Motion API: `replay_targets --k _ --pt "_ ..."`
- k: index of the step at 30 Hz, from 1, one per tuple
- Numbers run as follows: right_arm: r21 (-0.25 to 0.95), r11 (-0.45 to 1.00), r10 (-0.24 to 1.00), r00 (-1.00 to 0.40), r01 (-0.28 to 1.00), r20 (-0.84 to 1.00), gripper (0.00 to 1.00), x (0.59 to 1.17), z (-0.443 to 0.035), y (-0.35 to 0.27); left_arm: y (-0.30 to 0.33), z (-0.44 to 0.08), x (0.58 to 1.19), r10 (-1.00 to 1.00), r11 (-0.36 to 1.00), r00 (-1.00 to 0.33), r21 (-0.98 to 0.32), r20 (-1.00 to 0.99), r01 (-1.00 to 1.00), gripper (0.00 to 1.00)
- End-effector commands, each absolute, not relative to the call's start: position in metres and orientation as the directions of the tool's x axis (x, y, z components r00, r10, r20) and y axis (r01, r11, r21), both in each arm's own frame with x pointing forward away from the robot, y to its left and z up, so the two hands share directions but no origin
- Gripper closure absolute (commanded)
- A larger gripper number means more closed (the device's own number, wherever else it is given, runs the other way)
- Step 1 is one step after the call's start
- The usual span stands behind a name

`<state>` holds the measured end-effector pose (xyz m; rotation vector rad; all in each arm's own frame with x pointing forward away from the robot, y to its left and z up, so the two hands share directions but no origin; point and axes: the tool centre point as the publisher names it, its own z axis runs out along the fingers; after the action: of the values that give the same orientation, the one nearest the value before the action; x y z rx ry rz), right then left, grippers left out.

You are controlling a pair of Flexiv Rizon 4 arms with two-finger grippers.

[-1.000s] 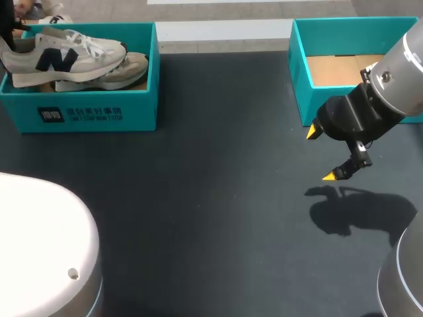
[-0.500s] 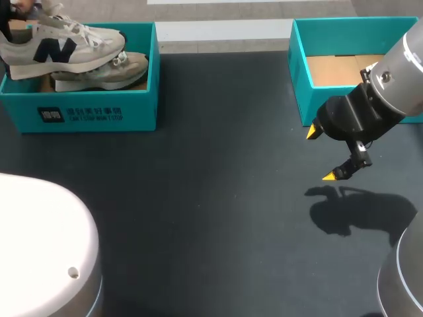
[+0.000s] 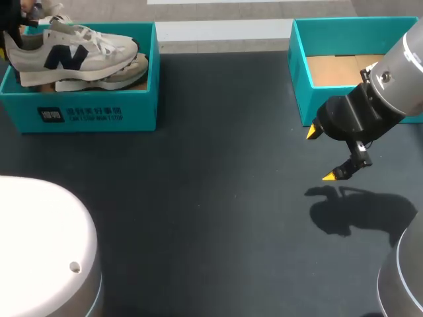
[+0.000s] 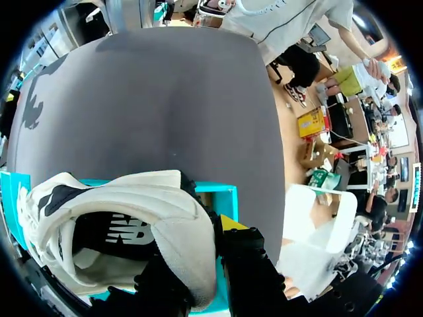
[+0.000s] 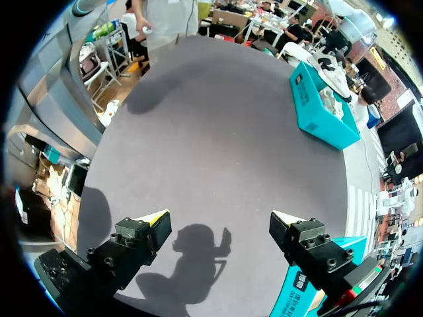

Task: Take the shoe out of the shoebox, open the shoe tongue, remove and reinsert the insole, then place the shoe into the shoebox

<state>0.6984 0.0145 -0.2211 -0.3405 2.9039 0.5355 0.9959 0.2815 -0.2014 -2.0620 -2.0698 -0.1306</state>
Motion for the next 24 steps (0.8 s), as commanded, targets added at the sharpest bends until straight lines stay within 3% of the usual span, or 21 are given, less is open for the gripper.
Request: replay_targets --k 1,12,24 --pt "0.328 0.911 -0.191 -0.96 -0.251 -0.206 0.0 0.698 -0.222 0.015 0.256 -0.187 0.934 0.97 0.008 -0.015 0.031 0.245 0.999 1.0" --pt "0.328 0.911 -0.191 -0.96 -0.251 -0.206 0.0 0.698 -0.222 0.015 0.174 -0.182 0.869 0.929 0.06 -0.082 0.073 0.362 0.996 1.0" --pt "0.328 0.911 -0.191 -0.96 -0.251 -0.206 0.0 0.698 -0.222 0.015 0.089 -0.173 0.805 0.95 0.019 -0.064 0.148 0.304 0.989 1.0"
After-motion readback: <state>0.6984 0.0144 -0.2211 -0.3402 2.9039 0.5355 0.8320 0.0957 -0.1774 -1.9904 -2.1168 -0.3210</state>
